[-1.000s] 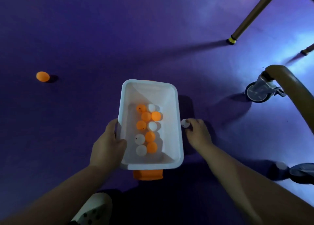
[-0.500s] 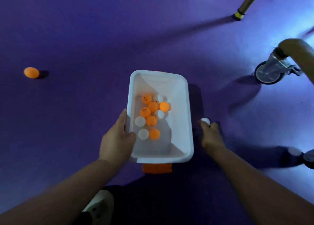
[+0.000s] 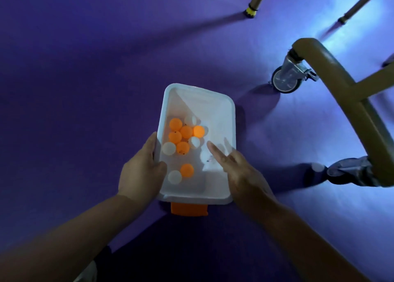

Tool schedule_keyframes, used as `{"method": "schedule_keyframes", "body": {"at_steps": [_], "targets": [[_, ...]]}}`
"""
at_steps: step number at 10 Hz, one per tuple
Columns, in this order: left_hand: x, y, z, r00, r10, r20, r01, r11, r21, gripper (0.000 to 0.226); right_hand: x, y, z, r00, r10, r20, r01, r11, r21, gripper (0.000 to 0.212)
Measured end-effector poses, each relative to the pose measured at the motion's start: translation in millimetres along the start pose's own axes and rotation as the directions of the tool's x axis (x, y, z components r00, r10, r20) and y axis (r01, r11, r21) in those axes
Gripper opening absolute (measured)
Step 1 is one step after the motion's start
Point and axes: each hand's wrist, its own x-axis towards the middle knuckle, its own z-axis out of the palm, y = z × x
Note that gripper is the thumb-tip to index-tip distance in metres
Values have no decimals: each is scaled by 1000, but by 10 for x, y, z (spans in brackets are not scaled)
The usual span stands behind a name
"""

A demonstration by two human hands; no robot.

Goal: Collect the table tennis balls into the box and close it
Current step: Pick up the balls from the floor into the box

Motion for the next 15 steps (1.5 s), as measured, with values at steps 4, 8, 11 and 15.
{"method": "schedule_keyframes", "body": {"at_steps": [4,8,11,15], "targets": [[319,600,846,961,238,138,-238,971,-17,74,-578,1979,26,444,857,-263,-806,510,301,44],[498,639,1060,953,277,125,-297,935,192,75,-460,2961,-52,319,946,-57,-940,308,-144,64],[521,651,1066,978,164,125,-183,972,150,75,-559,3148,-57,209,975,-68,-978,209,-13,43],[464,742,994,968,182,175,-211,964,163,66,-661,2609,51,323,922,-214,-884,375,278,35]]}}
